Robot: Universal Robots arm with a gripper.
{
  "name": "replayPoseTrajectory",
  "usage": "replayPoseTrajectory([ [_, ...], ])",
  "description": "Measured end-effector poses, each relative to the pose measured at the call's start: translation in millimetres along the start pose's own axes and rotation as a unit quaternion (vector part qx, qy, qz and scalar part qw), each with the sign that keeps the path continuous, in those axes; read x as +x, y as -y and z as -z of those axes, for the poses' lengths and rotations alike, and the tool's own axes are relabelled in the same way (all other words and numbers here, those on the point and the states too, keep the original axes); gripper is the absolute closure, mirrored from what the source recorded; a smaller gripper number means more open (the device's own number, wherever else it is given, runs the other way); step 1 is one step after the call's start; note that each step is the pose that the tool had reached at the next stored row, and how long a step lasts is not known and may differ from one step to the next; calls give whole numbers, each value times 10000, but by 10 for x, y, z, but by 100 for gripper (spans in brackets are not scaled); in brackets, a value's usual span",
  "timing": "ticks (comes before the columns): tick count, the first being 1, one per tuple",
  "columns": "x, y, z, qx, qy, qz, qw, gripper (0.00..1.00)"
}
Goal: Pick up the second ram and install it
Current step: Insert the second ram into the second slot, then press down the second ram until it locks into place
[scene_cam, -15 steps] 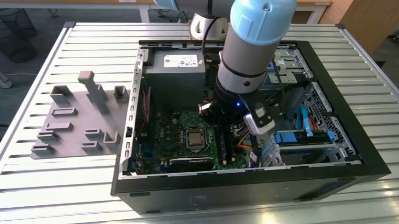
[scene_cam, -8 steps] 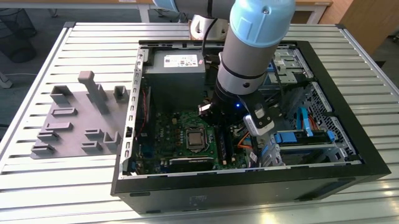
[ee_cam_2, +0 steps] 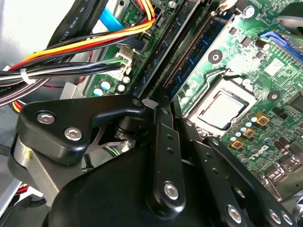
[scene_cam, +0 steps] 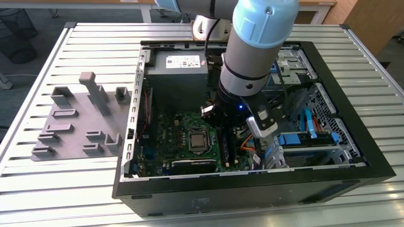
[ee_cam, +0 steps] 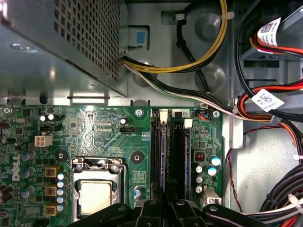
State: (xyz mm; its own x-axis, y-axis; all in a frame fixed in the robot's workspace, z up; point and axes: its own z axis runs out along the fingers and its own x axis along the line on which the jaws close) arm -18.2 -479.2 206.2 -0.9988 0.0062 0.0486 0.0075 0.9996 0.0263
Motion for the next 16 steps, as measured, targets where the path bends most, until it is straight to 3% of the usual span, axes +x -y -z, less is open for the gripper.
replayPoseTrajectory([
  [4, 0, 0, -2, -1, 0, 0, 10000, 85],
  [5, 0, 0, -2, -1, 0, 0, 10000, 79],
  [9, 1, 0, 18, 0, -3, -1, 10000, 79],
  [16, 12, -7, 248, 0, -11, -1, 10000, 79],
])
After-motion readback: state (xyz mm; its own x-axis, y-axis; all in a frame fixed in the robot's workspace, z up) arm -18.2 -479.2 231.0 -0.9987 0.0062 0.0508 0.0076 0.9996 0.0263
